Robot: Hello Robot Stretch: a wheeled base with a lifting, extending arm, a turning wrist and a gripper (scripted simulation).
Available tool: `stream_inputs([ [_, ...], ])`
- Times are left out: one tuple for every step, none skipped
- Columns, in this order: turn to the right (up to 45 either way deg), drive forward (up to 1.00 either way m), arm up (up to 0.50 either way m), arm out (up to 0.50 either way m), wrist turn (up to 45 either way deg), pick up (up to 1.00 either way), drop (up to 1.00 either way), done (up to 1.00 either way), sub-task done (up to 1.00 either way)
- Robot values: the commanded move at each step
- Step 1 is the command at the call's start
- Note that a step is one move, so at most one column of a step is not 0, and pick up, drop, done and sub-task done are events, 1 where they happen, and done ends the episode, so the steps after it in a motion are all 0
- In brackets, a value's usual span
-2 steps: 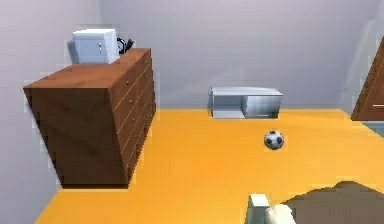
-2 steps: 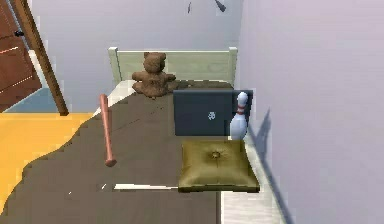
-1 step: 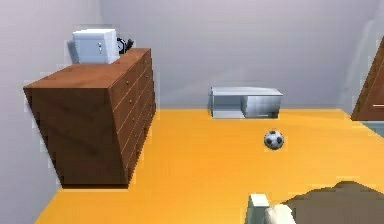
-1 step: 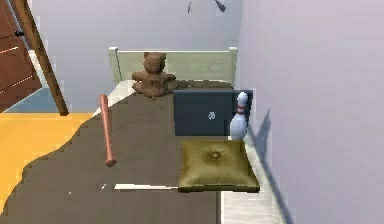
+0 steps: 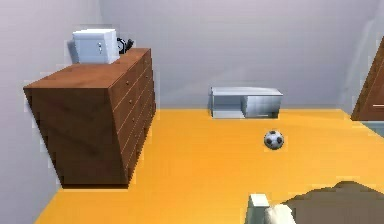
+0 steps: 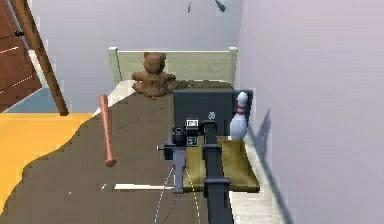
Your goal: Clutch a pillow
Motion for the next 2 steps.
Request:
stream_inputs([
  [0.0, 0.00, 0.00, 0.00, 45.0, 0.00, 0.00, 0.00, 0.00],
  [0.0, 0.00, 0.00, 0.00, 45.0, 0.00, 0.00, 0.00, 0.00],
])
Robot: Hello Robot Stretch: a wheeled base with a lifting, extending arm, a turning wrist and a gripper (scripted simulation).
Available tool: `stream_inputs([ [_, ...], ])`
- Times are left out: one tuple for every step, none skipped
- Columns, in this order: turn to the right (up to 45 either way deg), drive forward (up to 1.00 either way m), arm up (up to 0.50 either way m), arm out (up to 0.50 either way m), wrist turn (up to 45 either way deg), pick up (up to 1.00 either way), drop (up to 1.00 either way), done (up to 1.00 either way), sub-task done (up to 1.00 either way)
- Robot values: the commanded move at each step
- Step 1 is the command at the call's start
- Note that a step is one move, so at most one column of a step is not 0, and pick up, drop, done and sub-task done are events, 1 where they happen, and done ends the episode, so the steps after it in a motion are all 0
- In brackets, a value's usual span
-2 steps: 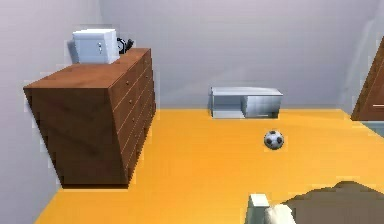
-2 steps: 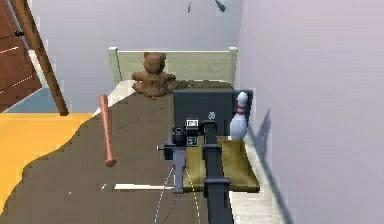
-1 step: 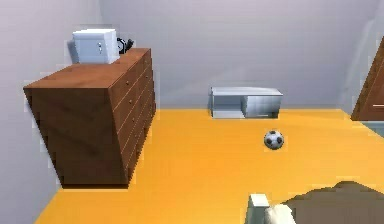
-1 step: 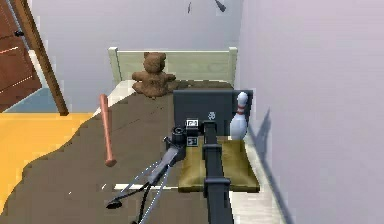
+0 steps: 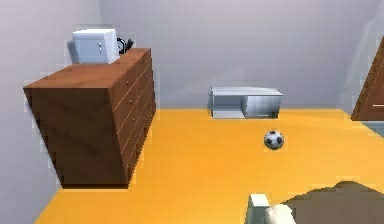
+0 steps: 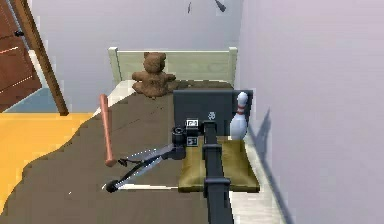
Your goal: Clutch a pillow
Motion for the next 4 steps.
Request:
stream_inputs([
  [0.0, 0.00, 0.00, 0.00, 45.0, 0.00, 0.00, 0.00, 0.00],
  [0.0, 0.00, 0.00, 0.00, 36.0, 0.00, 0.00, 0.00, 0.00],
  [0.0, 0.00, -0.30, 0.00, 0.0, 0.00, 0.00, 0.00, 0.00],
  [0.0, 0.00, 0.00, 0.00, 0.0, 1.00, 0.00, 0.00, 0.00],
])
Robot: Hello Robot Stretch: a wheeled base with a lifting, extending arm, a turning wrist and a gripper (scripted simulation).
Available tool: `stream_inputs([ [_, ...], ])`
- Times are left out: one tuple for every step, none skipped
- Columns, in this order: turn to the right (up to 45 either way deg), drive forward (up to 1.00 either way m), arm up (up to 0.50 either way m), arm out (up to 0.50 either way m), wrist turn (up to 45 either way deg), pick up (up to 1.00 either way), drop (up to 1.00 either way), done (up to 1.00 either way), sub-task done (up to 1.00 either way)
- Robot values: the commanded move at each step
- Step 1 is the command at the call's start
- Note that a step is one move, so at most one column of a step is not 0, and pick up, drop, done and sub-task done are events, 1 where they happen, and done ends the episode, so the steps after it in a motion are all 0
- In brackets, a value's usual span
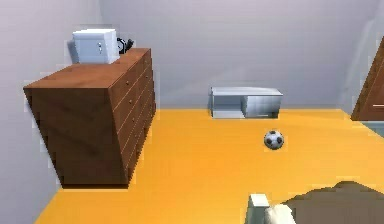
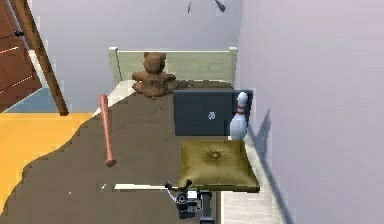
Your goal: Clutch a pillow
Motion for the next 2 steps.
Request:
stream_inputs([
  [0.0, 0.00, 0.10, 0.00, 0.0, 0.00, 0.00, 0.00, 0.00],
  [0.0, 0.00, 0.00, 0.00, 0.0, 0.00, 0.00, 1.00, 0.00],
])
